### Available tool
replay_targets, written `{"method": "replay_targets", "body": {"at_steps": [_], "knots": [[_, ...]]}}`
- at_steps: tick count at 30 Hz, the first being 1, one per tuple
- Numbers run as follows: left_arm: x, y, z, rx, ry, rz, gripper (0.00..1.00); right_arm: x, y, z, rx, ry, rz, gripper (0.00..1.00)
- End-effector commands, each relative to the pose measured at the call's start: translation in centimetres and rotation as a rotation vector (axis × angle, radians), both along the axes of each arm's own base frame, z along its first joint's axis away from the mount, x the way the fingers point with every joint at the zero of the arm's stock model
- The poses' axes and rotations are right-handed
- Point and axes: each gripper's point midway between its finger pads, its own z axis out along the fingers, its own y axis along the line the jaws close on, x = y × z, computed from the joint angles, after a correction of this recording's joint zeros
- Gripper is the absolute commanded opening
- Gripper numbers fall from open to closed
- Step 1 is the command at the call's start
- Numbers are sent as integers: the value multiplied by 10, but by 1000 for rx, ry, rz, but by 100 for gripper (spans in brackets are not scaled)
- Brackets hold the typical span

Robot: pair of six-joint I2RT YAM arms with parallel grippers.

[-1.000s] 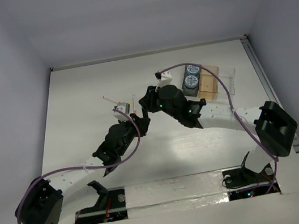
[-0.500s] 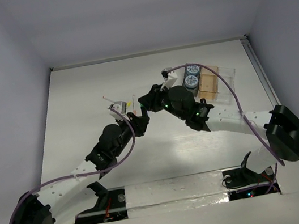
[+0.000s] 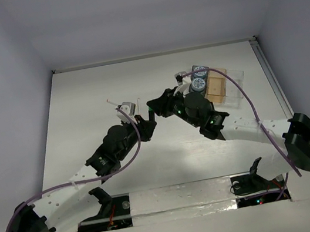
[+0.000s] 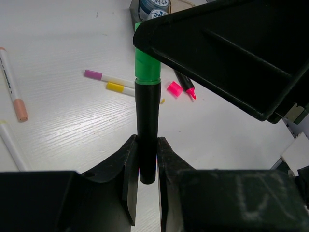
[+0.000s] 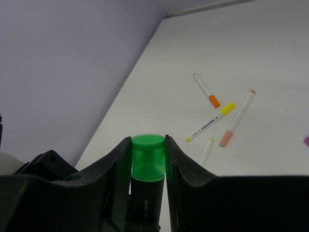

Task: Sort the stationery into containers
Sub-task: Close the pen cap on the pen.

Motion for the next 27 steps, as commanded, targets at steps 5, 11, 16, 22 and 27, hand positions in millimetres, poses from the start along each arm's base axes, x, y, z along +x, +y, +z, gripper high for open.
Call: {"method": "replay_targets", "body": {"at_steps": [5,11,16,22,27], "knots": [[50,31,145,-240,-327,285,0,-78,13,-90,-251,236,192,0],[56,29,156,-278,-374,303,0,-94,17,-105,-235,279,214,0],[55,35,175,-290,-431,322,0,-107,23,-115,-215,315,244,0],[48,41,205,-296,-494,318,0,-110,18,-130,-251,330,247,0],[43,41,218,-310,-514,299,0,-124,19,-142,-273,337,293,0]]}}
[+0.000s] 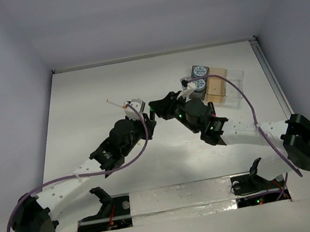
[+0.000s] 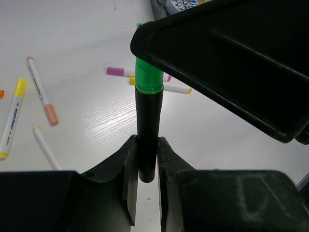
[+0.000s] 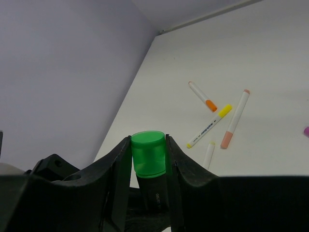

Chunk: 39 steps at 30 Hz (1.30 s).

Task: Sort the stationery into containers
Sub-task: Close the pen cap on the pen.

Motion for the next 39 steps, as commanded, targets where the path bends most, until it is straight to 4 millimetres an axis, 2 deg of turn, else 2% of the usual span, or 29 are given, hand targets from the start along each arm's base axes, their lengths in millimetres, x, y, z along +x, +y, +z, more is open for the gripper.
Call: {"method": "replay_targets", "body": {"at_steps": [1,7,18,26,33,34,35,37,39], "knots": [[28,42,230,-521,-496,236,0,-123,23,-137,-332,312,418,0],[24,39,249,-530,-515,206,0,-144,19,-160,-397,333,455,0],[23,39,275,-545,-546,200,0,-167,2,-195,-462,397,500,0],[25,33,270,-534,-533,185,0,-165,-4,-192,-434,390,466,0],[26,33,240,-516,-486,192,0,-160,-14,-183,-423,389,409,0],[25,33,237,-519,-481,188,0,-158,-15,-178,-413,383,398,12],[24,30,233,-530,-468,169,0,-153,-15,-172,-403,375,370,20],[23,24,214,-518,-437,147,0,-148,-16,-158,-379,350,345,39],[23,20,195,-504,-403,134,0,-141,-16,-143,-357,323,315,43]]}}
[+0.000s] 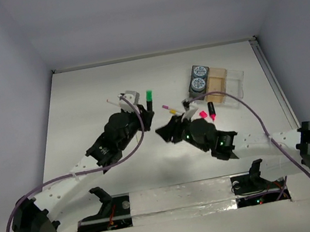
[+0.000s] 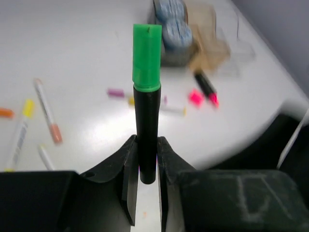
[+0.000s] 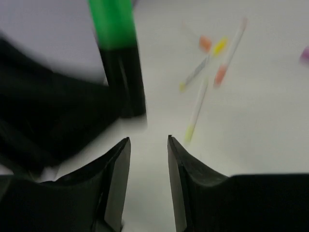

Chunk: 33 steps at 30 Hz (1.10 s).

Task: Sort the stationery into containers
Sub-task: Close the pen cap on the pen.

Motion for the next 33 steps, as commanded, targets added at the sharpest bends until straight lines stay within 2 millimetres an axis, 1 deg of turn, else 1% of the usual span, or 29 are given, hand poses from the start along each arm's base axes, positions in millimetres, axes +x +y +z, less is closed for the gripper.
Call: {"method": "replay_targets", "body": {"at_steps": [1,2,3,4,5,6,8,9,11,12,13,15,17,18,19,20,21,22,23,24,25,26,27,28,29,30,31,32,33], "knots": [[30,25,183,-547,-436,190,0,-90,-1,-104,-326,250,303,45],[28,24,179,-544,-428,183,0,-87,-2,-95,-312,233,287,49],[28,24,168,-533,-407,184,0,-86,-4,-88,-310,225,278,51],[26,25,166,-531,-405,183,0,-85,-4,-85,-305,221,275,54],[26,26,161,-526,-397,185,0,-84,-7,-75,-287,205,262,55],[26,26,152,-515,-380,184,0,-84,-10,-73,-286,206,257,56],[23,25,145,-512,-369,174,0,-82,-15,-67,-281,192,239,60],[22,26,138,-504,-358,173,0,-82,-19,-61,-276,185,231,61],[17,25,136,-513,-353,150,0,-78,-26,-57,-296,158,207,63],[15,24,131,-510,-346,139,0,-78,-30,-57,-316,146,204,64],[13,23,131,-512,-341,130,0,-77,-31,-47,-309,115,207,66],[5,17,128,-516,-330,71,0,-76,-38,-41,-381,49,227,70],[-7,9,128,-527,-318,-4,0,-69,-45,-13,-398,-64,236,73],[-10,6,125,-523,-308,-30,0,-65,-49,-2,-398,-104,246,74],[-21,0,125,-528,-303,-95,0,-66,-54,19,-370,-167,254,76],[-26,-1,125,-534,-296,-119,0,-64,-57,32,-389,-255,276,78],[-32,-3,121,-544,-282,-147,0,-72,-55,46,-354,-308,339,80],[-43,-6,122,-559,-280,-206,0,-67,-62,56,-338,-337,336,83],[-49,-8,120,-567,-270,-234,0,-81,-62,73,-302,-402,423,84],[-55,-9,114,-580,-251,-261,0,-82,-62,95,-262,-462,432,86],[-61,-10,113,-591,-243,-286,0,-79,-66,103,-251,-490,433,88],[-73,-14,111,-601,-234,-355,0,-80,-67,112,-244,-525,443,91],[-80,-16,107,-612,-232,-390,0,-84,-63,118,-231,-553,486,92],[-85,-18,104,-631,-203,-417,0,-82,-64,131,-222,-585,484,94],[-96,-21,102,-639,-194,-479,0,-80,-63,136,-216,-601,492,95],[-101,-22,102,-661,-200,-507,0,-81,-55,139,-208,-613,530,95],[-105,-23,100,-678,-172,-527,0,-80,-54,150,-193,-637,538,96],[-113,-25,99,-687,-165,-575,0,-75,-53,154,-190,-646,536,96],[-118,-25,101,-708,-180,-601,0,-76,-50,160,-169,-661,558,97]]}}
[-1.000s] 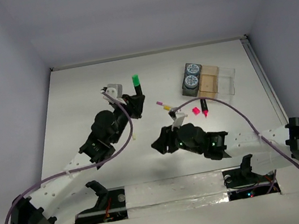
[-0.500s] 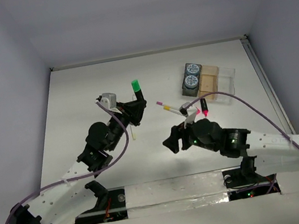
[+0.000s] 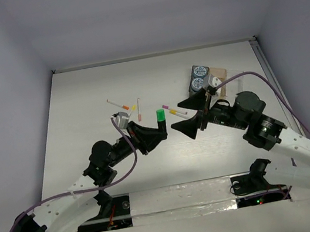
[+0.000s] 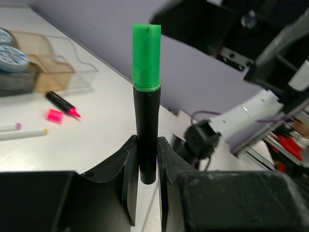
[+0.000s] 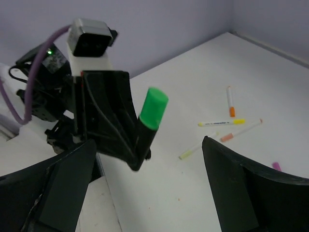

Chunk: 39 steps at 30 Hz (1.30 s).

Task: Sort the stationery into containers
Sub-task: Close the pen cap on the pen.

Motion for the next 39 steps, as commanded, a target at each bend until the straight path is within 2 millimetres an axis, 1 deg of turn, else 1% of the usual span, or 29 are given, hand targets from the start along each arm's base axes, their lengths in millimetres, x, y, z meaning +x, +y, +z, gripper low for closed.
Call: {"method": "replay_targets", "body": {"at_steps": [1,3,4,6,8,15,19,21,25,26,30,34,37,39], "knots": [[-37,-4,30,-130,-85,-190,0,-8,16,31,41,-111,155,97],[-41,-3,31,-149,-90,-217,0,-6,18,40,66,-116,188,97],[-41,-4,29,-149,-86,-225,0,-2,22,36,63,-101,205,98],[-44,-6,29,-150,-93,-248,0,-3,27,38,75,-85,246,97],[-43,-8,28,-143,-93,-253,0,5,32,34,70,-67,246,96],[-37,-8,26,-125,-97,-231,0,-14,39,46,145,-55,373,87],[-35,-9,23,-122,-91,-223,0,-14,41,39,149,-19,379,83],[-34,-9,22,-119,-89,-223,0,-13,41,39,159,-3,376,77],[-33,-10,22,-117,-88,-224,0,-8,46,28,156,35,375,71],[-33,-10,22,-117,-87,-221,0,-8,47,27,158,41,377,68],[-33,-11,22,-117,-90,-222,0,-4,51,23,163,65,381,61],[-32,-11,23,-117,-90,-220,0,-1,54,20,163,85,383,59],[-32,-11,23,-117,-93,-221,0,-1,55,18,172,95,385,53],[-32,-11,23,-117,-92,-218,0,-2,55,20,182,97,385,48]]}}
